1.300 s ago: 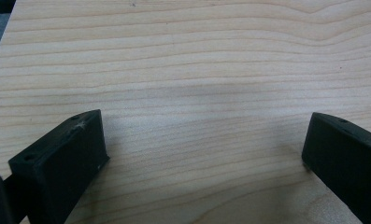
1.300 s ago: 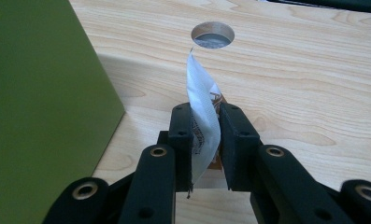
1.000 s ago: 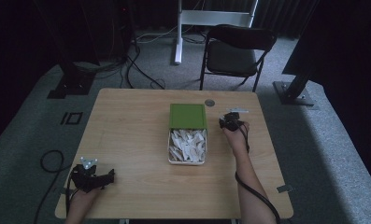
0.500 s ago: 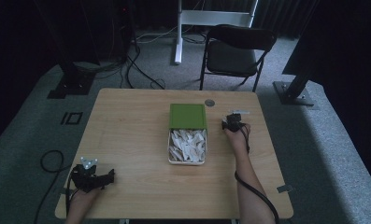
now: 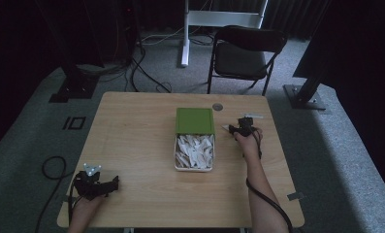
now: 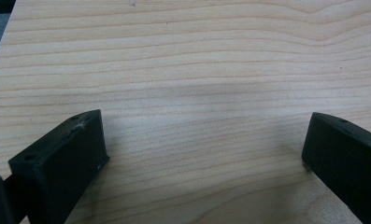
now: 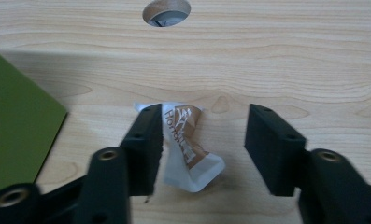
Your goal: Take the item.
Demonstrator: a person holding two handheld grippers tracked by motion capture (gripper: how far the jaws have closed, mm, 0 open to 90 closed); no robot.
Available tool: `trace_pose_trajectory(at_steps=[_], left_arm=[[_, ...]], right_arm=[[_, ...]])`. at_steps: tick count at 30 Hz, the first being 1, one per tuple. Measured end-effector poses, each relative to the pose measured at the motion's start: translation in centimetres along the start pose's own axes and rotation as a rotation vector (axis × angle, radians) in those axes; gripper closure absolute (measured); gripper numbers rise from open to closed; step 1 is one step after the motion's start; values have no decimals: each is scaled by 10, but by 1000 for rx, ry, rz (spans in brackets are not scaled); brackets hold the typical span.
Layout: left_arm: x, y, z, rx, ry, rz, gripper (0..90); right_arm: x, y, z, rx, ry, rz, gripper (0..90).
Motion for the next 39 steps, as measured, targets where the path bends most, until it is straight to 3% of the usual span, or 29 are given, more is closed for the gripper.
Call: trace_pose_trajectory(at_steps=[6,13,17,23,39], left_arm=[[0,0,0,0,0,0,7],[0,0,0,0,1,0,7],[0,0,0,0,0,0,7],[0,0,0,0,0,0,7],[0,0,0,0,0,0,7]], right_arm=[[9,-3,2,-3,-13,-18,336],[21,-8,7,-9,-44,-15,301],[28,-11,12,-15,-56,-16,293],[37,-16,23,9,-26,-12,280],[62,-23,45,20,-45,-6,269]])
Point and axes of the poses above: each handheld gripper's, and its own axes: x roughly backward along the jaws, z roughly out of its underside, y roughly to its left, the point moved 5 cm from there along -x, roughly forward along the jaws, and after that the axes turned 2 degrees about -z, right-handed, at the moved point
